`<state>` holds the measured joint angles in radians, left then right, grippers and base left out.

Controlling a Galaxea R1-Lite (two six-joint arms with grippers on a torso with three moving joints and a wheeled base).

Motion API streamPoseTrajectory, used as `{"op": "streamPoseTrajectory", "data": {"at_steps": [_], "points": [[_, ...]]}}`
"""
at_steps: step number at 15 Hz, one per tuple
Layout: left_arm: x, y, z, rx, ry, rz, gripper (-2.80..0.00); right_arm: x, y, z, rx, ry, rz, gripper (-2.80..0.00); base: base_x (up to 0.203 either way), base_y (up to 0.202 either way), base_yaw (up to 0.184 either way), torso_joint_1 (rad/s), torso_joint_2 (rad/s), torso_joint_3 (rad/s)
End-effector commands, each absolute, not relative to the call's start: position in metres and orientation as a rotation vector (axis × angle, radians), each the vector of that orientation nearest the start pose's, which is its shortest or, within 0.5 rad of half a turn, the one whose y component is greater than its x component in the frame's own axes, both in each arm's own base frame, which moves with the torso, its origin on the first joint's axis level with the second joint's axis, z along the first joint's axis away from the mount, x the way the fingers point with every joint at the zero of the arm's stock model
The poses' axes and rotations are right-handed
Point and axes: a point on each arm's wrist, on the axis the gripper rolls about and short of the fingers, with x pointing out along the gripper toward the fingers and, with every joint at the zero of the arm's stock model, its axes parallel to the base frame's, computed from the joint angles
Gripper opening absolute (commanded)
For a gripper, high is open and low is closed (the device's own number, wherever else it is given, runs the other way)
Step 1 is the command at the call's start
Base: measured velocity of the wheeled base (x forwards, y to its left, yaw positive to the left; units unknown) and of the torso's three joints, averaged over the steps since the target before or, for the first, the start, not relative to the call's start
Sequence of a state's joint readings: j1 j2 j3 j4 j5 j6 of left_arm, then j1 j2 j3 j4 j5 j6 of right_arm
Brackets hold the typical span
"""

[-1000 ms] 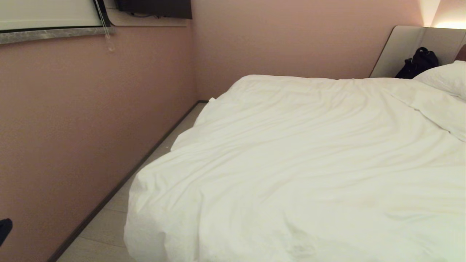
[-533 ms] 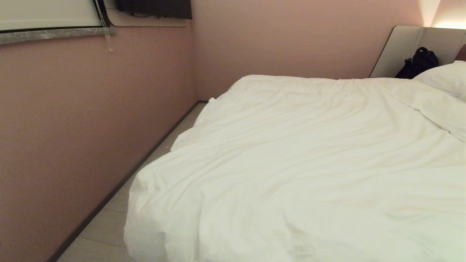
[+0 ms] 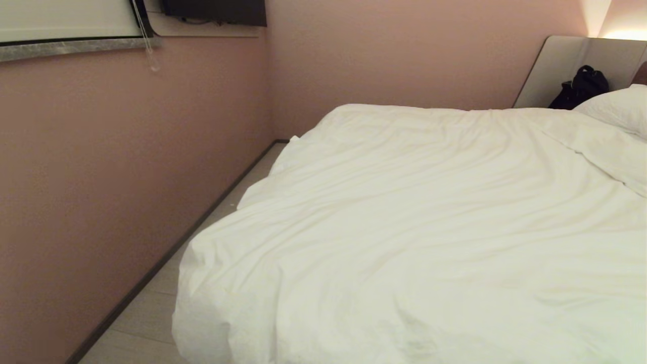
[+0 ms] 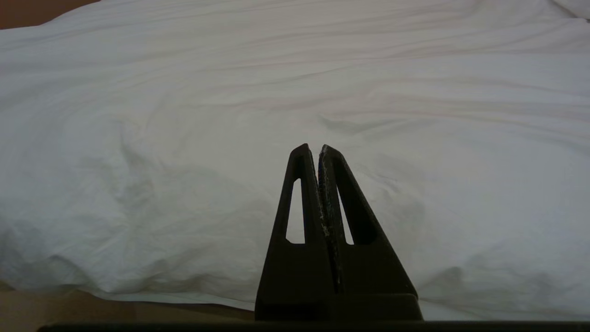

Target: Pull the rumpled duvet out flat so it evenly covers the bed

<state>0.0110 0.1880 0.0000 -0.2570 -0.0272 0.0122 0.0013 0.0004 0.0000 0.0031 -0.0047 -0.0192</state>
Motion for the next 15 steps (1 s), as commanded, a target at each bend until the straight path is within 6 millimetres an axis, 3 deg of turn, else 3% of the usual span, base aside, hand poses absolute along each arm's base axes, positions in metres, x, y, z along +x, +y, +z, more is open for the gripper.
{"op": "streamPoseTrajectory", "data": {"at_steps": [1, 5, 15], "points": [[-0.011, -0.001, 0.102, 0.023, -0.092, -0.022, -2.80, -0.023, 0.000, 0.075, -0.020, 0.005, -0.003, -2.80, 0.000, 0.000, 0.000, 0.000, 0.00, 0.000], [-0.023, -0.001, 0.089, 0.057, -0.121, -0.045, -2.80, -0.023, 0.000, 0.075, -0.020, 0.005, -0.003, -2.80, 0.000, 0.000, 0.000, 0.000, 0.00, 0.000], [-0.023, -0.001, 0.075, 0.073, 0.010, -0.026, -2.80, -0.023, 0.000, 0.075, -0.020, 0.005, -0.003, -2.80, 0.000, 0.000, 0.000, 0.000, 0.00, 0.000]]}}
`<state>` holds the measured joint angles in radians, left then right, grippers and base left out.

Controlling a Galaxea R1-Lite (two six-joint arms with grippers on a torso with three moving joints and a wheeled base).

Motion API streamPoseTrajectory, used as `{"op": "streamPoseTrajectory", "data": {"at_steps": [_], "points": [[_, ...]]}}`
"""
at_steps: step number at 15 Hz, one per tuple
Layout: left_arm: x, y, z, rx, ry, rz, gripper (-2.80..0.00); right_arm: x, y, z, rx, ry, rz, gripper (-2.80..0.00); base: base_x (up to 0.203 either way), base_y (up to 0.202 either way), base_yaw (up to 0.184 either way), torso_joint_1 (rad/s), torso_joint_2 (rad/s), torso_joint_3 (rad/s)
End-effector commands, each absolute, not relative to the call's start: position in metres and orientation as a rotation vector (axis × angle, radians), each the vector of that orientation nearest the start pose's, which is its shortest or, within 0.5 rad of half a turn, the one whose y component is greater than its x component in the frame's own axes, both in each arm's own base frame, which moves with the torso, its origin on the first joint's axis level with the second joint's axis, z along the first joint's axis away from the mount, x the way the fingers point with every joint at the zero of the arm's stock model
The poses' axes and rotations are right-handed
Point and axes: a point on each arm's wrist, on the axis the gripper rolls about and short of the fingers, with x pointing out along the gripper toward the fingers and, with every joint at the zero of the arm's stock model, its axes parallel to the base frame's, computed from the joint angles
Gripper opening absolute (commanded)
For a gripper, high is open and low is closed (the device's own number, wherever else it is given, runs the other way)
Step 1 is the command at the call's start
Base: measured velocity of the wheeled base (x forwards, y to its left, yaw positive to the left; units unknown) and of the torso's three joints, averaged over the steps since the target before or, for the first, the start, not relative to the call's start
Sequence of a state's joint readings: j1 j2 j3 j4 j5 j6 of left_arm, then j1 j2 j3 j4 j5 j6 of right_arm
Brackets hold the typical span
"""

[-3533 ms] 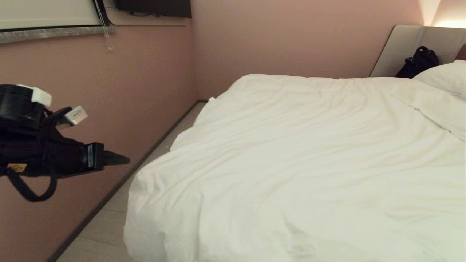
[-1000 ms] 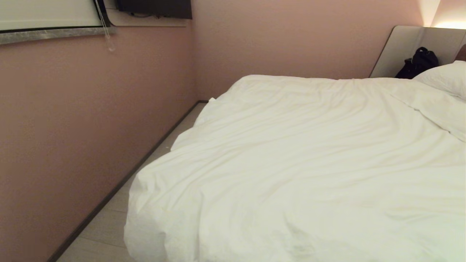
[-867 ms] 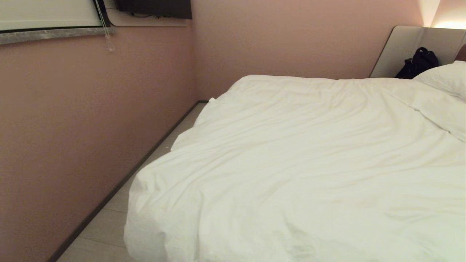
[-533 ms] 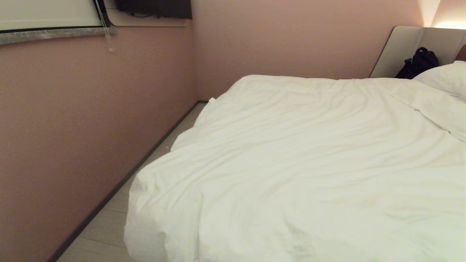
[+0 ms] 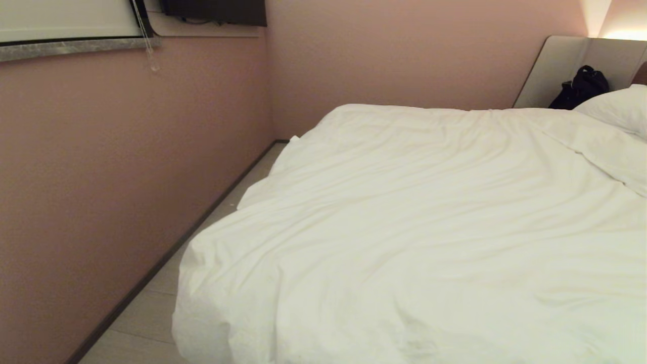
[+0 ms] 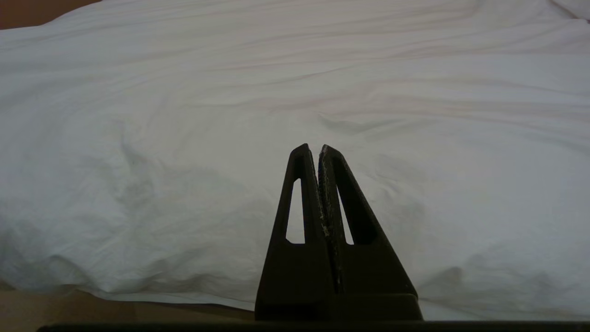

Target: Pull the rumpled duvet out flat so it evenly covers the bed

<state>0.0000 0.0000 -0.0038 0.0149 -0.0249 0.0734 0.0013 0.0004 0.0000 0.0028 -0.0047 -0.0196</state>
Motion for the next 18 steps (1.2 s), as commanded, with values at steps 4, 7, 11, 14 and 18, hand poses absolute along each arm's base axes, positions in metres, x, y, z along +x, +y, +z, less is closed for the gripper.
{"op": "streamPoseTrajectory", "data": {"at_steps": [4, 7, 11, 14, 18], "points": [[-0.0229, -0.0006, 0.0750, 0.065, 0.007, -0.027, -2.80, -0.0227, -0.0001, 0.0752, -0.020, 0.005, -0.003, -2.80, 0.000, 0.000, 0.000, 0.000, 0.00, 0.000], [-0.0229, -0.0006, 0.0751, 0.063, 0.005, -0.026, -2.80, -0.0228, -0.0001, 0.0752, -0.020, 0.004, -0.003, -2.80, 0.000, 0.000, 0.000, 0.000, 0.00, 0.000], [-0.0229, -0.0006, 0.0751, 0.061, 0.005, -0.026, -2.80, -0.0227, -0.0001, 0.0752, -0.020, 0.004, -0.003, -2.80, 0.000, 0.000, 0.000, 0.000, 0.00, 0.000], [-0.0229, -0.0006, 0.0751, 0.064, 0.005, -0.028, -2.80, -0.0227, -0.0001, 0.0752, -0.020, 0.005, -0.002, -2.80, 0.000, 0.000, 0.000, 0.000, 0.00, 0.000], [-0.0229, -0.0006, 0.0750, 0.061, 0.006, -0.026, -2.80, -0.0227, -0.0001, 0.0752, -0.023, 0.005, -0.001, -2.80, 0.000, 0.000, 0.000, 0.000, 0.00, 0.000]]}}
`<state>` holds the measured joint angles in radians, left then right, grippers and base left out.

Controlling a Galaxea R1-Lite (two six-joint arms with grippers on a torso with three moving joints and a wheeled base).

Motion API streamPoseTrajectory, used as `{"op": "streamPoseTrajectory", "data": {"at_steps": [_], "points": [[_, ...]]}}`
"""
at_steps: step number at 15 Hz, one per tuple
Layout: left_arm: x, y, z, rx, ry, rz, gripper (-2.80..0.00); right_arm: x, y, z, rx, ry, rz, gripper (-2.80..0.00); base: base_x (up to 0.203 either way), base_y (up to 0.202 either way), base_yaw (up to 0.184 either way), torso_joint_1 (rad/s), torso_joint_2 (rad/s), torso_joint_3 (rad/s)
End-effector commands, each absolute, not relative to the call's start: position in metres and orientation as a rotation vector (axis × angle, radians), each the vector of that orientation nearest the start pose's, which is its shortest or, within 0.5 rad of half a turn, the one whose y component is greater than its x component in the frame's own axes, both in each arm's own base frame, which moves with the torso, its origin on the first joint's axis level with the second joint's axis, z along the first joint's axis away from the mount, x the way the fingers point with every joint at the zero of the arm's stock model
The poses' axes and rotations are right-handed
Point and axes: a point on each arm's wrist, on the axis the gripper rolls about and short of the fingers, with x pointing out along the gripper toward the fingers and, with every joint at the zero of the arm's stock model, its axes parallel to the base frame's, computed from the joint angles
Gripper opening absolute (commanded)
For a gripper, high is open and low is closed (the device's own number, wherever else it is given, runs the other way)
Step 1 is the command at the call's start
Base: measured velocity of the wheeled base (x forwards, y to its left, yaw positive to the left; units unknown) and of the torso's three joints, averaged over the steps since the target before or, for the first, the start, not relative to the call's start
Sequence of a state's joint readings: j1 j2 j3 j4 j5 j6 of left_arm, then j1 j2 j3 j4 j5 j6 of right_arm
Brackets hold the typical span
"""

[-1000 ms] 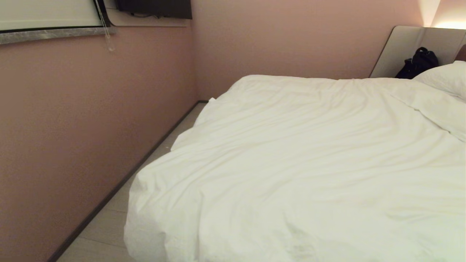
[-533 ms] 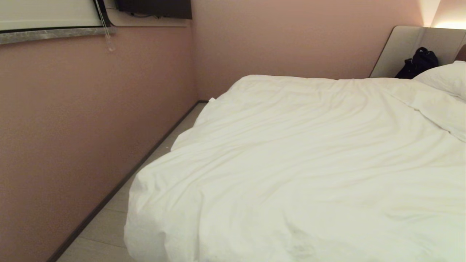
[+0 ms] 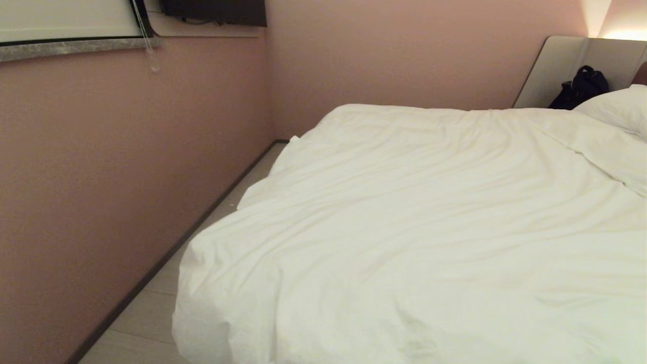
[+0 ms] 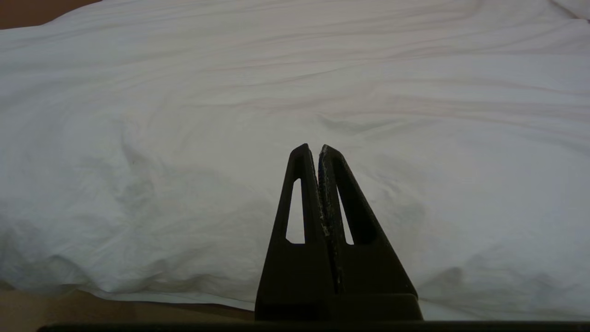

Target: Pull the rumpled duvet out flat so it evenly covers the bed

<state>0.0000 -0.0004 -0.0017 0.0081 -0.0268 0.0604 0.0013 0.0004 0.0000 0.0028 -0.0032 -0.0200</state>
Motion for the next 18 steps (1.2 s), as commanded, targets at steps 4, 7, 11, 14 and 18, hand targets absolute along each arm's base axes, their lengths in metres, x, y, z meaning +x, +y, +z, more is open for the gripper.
{"op": "streamPoseTrajectory", "data": {"at_steps": [4, 7, 11, 14, 18], "points": [[-0.0229, -0.0006, 0.0750, 0.063, 0.007, -0.028, -2.80, -0.0228, -0.0001, 0.0752, -0.020, 0.003, -0.002, -2.80, 0.000, 0.000, 0.000, 0.000, 0.00, 0.000], [-0.0229, -0.0006, 0.0750, 0.061, 0.006, -0.026, -2.80, -0.0227, -0.0001, 0.0752, -0.020, 0.005, -0.001, -2.80, 0.000, 0.000, 0.000, 0.000, 0.00, 0.000], [-0.0229, -0.0006, 0.0750, 0.062, 0.007, -0.028, -2.80, -0.0227, -0.0001, 0.0752, -0.022, 0.005, -0.002, -2.80, 0.002, 0.116, -0.001, 0.001, 0.00, 0.001], [-0.0229, -0.0006, 0.0750, 0.061, 0.006, -0.026, -2.80, -0.0227, -0.0001, 0.0752, -0.021, 0.005, -0.003, -2.80, 0.000, 0.199, -0.001, 0.002, 0.00, 0.005], [-0.0229, -0.0006, 0.0750, 0.063, 0.007, -0.027, -2.80, -0.0227, -0.0001, 0.0752, -0.020, 0.004, -0.003, -2.80, 0.000, 0.198, 0.000, 0.002, 0.00, 0.001]]}}
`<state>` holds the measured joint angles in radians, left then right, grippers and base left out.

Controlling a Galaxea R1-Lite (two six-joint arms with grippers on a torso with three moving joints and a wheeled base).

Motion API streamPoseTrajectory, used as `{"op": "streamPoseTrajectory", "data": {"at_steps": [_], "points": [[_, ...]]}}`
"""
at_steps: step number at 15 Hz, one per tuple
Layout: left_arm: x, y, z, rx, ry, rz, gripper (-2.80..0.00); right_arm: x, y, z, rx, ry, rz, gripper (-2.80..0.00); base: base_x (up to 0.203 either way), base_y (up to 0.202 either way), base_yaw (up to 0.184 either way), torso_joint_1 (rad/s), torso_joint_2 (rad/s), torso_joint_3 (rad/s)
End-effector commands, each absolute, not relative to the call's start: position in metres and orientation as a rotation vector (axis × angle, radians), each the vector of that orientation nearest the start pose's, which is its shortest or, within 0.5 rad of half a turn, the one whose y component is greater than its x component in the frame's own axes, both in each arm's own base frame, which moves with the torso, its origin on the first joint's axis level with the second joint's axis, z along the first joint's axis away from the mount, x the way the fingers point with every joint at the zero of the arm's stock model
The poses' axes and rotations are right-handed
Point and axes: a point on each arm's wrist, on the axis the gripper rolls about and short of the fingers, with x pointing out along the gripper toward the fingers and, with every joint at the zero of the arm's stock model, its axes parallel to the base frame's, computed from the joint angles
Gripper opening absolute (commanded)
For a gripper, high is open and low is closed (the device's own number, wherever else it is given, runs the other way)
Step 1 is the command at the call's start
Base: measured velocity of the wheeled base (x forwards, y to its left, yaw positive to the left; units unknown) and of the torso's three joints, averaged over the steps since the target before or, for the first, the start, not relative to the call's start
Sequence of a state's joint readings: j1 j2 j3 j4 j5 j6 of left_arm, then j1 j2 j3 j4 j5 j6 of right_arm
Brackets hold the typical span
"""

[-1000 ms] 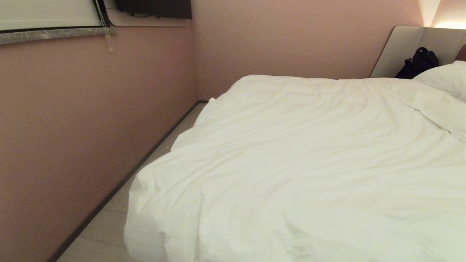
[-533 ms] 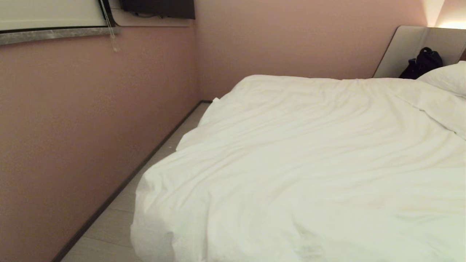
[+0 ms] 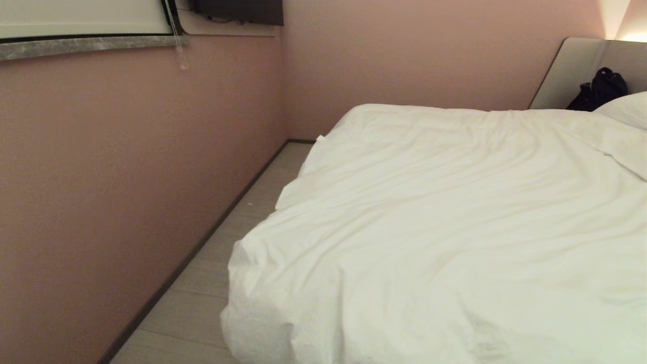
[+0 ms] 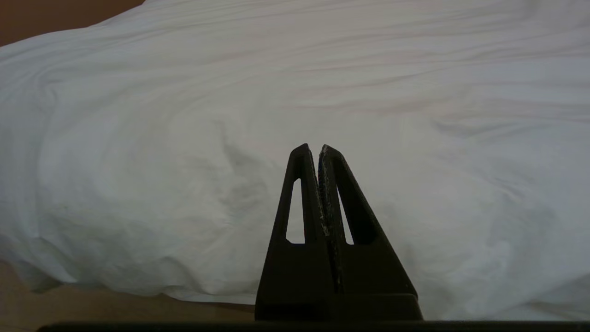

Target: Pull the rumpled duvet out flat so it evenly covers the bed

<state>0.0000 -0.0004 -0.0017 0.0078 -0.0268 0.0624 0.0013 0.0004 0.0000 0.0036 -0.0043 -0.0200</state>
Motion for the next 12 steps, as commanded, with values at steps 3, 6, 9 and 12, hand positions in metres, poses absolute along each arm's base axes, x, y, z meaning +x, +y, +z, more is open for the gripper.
{"op": "streamPoseTrajectory", "data": {"at_steps": [3, 6, 9, 12], "points": [[-0.0229, -0.0006, 0.0750, 0.061, 0.007, -0.026, -2.80, -0.0228, -0.0001, 0.0753, -0.020, 0.002, -0.002, -2.80, 0.000, 0.197, -0.001, 0.001, 0.00, 0.004], [-0.0229, -0.0006, 0.0750, 0.061, 0.007, -0.026, -2.80, -0.0227, -0.0001, 0.0754, -0.020, 0.003, -0.002, -2.80, 0.000, 0.196, 0.003, 0.000, 0.00, 0.003], [-0.0229, -0.0006, 0.0750, 0.061, 0.007, -0.026, -2.80, -0.0228, -0.0001, 0.0753, -0.020, 0.002, -0.002, -2.80, 0.000, 0.197, 0.000, 0.002, 0.00, 0.002], [-0.0229, -0.0006, 0.0750, 0.063, 0.007, -0.028, -2.80, -0.0227, -0.0001, 0.0753, -0.020, 0.002, -0.002, -2.80, 0.000, 0.196, -0.001, 0.003, 0.00, 0.001]]}}
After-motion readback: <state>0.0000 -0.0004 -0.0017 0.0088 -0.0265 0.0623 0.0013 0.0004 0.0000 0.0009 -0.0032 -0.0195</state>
